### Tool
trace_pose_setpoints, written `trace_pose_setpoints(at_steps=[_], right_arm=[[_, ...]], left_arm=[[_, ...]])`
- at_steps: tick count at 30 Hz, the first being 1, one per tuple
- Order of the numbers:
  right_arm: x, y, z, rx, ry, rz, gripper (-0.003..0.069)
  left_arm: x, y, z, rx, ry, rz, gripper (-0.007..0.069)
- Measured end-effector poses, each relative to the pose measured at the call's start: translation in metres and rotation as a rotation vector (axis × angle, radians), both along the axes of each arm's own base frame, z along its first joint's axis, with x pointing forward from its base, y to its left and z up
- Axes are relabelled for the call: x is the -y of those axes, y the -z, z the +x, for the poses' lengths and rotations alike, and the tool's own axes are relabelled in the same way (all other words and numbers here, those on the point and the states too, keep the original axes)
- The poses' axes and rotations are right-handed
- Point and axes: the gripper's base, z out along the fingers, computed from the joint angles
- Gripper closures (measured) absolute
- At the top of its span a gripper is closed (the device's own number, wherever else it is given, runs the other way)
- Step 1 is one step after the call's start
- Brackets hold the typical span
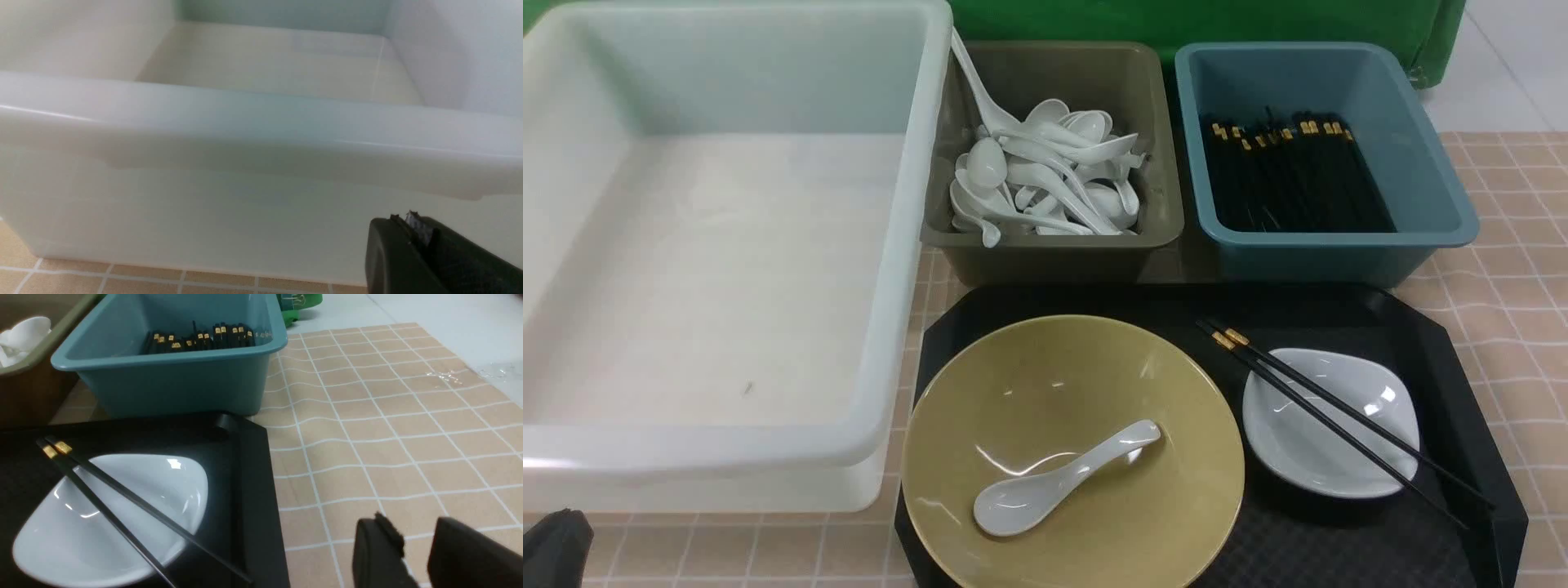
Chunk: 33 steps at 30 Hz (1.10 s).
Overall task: On brown table put chopsticks spoon bowls plates into blue grey white boxes.
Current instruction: 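Move the grippers toward the tableware on the black tray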
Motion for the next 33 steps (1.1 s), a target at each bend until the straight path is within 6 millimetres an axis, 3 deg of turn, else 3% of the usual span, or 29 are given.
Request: trace_pose_setpoints(at_steps=[33], right_arm=[[0.0001,0.0,0.0,-0.002,-0.004,-0.021,0.0423]], left_arm=[[0.0,0.0,0.0,0.0,0.0,0.0,0.0623]])
